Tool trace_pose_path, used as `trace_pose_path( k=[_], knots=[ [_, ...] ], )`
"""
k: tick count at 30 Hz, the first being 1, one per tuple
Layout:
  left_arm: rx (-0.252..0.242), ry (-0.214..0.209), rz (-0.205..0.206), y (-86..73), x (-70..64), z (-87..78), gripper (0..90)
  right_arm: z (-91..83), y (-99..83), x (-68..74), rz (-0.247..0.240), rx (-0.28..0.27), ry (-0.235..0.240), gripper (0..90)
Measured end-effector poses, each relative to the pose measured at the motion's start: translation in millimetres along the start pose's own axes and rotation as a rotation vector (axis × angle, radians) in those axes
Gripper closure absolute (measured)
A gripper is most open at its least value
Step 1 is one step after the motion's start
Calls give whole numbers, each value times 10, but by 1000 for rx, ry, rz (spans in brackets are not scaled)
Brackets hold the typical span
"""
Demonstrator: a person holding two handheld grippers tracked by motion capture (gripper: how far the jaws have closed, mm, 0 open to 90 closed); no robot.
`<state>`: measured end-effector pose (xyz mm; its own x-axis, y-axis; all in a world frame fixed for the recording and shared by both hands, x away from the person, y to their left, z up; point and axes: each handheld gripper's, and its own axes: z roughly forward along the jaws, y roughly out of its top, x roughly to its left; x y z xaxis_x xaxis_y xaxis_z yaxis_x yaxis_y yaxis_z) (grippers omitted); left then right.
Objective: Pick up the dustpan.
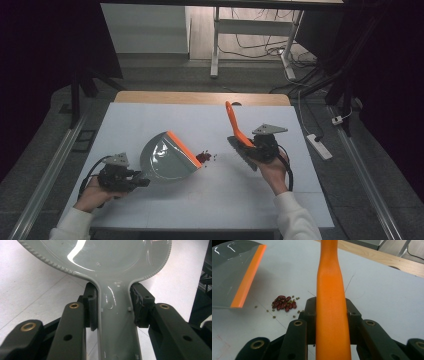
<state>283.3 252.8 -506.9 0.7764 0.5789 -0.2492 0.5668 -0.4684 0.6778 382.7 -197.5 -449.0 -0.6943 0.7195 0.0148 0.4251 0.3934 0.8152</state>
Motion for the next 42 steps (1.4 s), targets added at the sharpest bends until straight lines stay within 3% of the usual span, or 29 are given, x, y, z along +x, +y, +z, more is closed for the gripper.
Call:
trace_pose_path(
  k=[14,35,42],
  knots=[
    [89,-40,33,-34,-11,-124,617,211,55,24,-6,20,20,702],
    [192,-85,66,-81,-39,-74,617,497,121,59,-12,35,41,702],
    [202,-83,62,-86,-36,-42,616,580,134,86,-25,47,44,701]
  ],
)
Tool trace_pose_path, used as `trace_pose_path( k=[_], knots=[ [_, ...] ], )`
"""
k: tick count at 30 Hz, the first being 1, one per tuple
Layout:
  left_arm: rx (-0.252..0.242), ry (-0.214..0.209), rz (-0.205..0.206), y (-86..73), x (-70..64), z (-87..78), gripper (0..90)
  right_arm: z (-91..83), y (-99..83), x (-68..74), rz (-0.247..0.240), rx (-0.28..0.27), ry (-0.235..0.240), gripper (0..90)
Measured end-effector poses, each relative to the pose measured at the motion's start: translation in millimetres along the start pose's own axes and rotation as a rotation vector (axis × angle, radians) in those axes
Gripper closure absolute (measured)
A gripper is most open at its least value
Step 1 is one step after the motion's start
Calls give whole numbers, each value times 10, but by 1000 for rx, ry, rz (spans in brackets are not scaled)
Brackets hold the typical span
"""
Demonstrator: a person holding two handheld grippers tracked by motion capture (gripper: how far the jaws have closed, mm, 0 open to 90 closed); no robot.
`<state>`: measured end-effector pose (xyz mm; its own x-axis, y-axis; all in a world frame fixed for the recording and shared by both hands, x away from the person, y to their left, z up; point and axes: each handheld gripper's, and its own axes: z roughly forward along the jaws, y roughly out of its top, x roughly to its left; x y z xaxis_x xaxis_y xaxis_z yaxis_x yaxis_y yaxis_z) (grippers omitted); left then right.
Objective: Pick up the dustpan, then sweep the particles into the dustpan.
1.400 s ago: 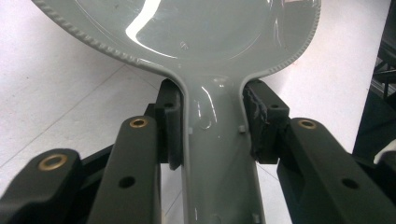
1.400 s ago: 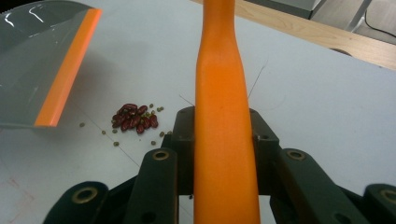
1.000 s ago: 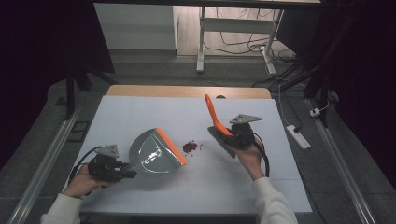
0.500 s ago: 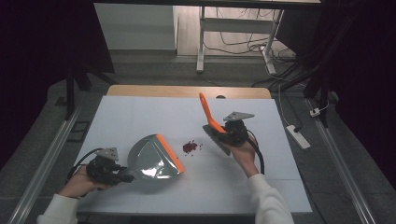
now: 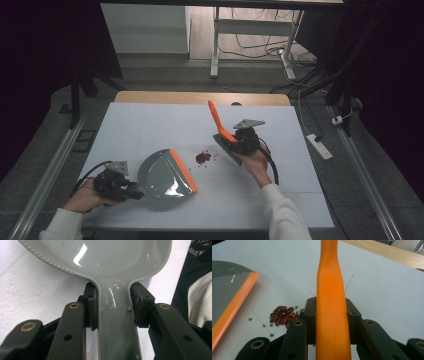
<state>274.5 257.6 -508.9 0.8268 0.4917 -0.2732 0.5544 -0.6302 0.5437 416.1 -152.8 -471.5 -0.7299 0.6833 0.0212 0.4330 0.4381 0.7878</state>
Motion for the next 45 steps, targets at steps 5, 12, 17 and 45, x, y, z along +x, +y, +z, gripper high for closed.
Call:
trace_pose_path(
  k=[5,12,17,45],
  knots=[
    [6,-8,6,4,-3,20,616,47,17,24,-8,4,1,701],
    [23,-17,3,15,-6,58,616,81,39,66,-20,7,5,702],
    [22,-17,-4,13,-4,59,616,93,47,70,-24,8,2,701],
    [29,-36,-32,30,5,113,616,342,5,124,-50,79,-16,702]
  ],
)
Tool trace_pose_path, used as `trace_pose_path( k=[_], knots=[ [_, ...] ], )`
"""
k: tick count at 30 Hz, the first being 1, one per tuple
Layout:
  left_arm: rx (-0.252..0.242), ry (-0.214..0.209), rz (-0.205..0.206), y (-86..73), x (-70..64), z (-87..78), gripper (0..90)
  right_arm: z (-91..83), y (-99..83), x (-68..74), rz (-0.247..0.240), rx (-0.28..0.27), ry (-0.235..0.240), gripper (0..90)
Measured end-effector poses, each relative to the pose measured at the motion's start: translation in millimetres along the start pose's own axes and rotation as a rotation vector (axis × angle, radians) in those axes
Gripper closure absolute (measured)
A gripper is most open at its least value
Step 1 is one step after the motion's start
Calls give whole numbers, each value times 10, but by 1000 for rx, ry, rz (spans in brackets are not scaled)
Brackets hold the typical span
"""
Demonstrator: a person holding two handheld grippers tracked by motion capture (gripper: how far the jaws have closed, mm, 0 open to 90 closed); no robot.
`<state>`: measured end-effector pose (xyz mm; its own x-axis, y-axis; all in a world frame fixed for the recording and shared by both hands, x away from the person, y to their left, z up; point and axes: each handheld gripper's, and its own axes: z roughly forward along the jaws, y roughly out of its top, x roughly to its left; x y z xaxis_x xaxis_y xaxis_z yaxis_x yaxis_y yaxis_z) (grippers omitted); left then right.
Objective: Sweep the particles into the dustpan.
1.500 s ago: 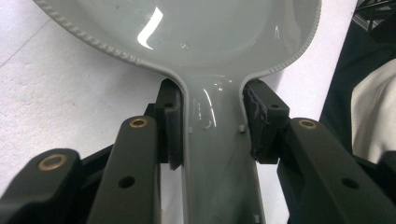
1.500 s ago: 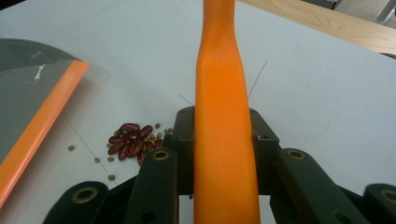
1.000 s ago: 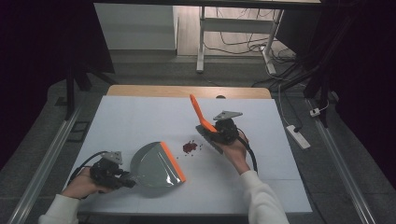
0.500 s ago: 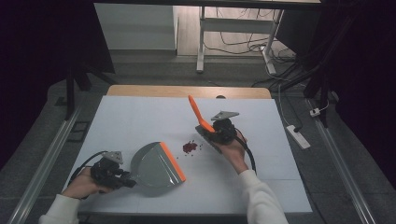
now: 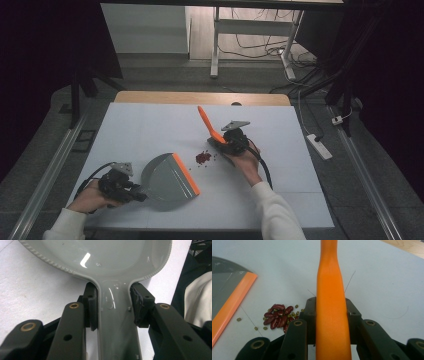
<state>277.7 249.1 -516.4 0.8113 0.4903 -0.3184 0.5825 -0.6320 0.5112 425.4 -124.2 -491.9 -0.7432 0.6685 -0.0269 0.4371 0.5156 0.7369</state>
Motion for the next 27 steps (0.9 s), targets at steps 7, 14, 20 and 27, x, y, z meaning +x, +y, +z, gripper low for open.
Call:
trace_pose_path(
  k=[7,14,20,27],
  knots=[
    [1,-13,-7,4,13,19,616,52,2,34,11,7,-2,702],
    [1,-12,-9,5,9,22,616,90,21,78,-2,8,15,703],
    [2,-14,-10,7,9,25,616,108,35,136,-26,16,24,703],
    [1,-17,-11,10,10,32,616,110,36,187,-34,17,31,702]
  ],
)
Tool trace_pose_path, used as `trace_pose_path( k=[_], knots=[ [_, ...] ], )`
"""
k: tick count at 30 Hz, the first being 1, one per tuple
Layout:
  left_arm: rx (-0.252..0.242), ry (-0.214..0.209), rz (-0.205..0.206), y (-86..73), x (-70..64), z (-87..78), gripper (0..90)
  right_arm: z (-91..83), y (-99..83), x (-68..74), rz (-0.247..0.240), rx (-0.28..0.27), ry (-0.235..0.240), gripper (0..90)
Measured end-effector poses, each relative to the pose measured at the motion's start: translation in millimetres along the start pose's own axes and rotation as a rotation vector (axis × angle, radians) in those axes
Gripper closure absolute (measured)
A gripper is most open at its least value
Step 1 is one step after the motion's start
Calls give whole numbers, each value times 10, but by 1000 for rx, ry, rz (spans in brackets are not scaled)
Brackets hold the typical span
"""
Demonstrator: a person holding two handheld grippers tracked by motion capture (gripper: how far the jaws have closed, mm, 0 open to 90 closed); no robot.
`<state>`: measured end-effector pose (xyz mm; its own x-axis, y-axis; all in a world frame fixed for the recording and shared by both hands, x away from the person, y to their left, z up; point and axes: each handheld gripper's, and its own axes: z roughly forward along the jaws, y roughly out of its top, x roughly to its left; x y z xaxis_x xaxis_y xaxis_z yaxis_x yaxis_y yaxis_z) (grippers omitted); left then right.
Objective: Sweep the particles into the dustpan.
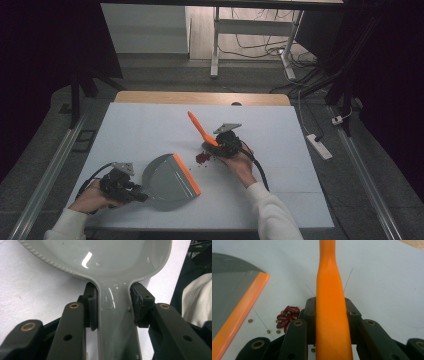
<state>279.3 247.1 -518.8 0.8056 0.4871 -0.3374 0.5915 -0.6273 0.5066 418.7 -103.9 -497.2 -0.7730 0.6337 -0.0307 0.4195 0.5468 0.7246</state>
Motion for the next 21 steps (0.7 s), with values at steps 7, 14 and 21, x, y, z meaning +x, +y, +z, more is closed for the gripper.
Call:
trace_pose_path(
  k=[7,14,21],
  knots=[
    [-1,0,-1,2,-3,3,616,5,4,45,-9,1,8,702],
    [0,-1,-1,3,-3,6,616,15,13,112,-23,2,28,702],
    [3,0,-1,5,-4,9,616,25,21,175,-32,3,40,702]
  ],
)
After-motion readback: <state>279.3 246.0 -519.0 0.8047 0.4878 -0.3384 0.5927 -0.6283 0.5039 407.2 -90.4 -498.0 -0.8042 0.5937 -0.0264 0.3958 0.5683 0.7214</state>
